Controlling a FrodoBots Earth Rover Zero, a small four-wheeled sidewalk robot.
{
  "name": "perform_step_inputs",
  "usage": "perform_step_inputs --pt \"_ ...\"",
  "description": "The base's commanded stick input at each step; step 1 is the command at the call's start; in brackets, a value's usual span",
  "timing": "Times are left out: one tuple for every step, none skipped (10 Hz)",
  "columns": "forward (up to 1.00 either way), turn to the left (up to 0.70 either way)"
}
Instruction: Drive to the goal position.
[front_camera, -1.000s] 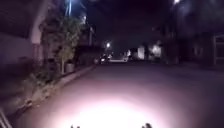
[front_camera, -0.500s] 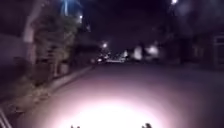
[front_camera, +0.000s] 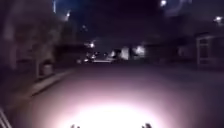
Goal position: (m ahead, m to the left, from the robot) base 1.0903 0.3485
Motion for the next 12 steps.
perform_step_inputs --pt "0.5 0.0" --pt "0.5 0.0" --pt "0.5 0.0" --pt "0.5 0.0" --pt "0.5 0.0" --pt "0.5 0.0" --pt "0.5 0.0" --pt "0.5 0.0" --pt "0.5 0.0" --pt "0.5 0.0" --pt "0.5 0.0" --pt "0.5 0.0"
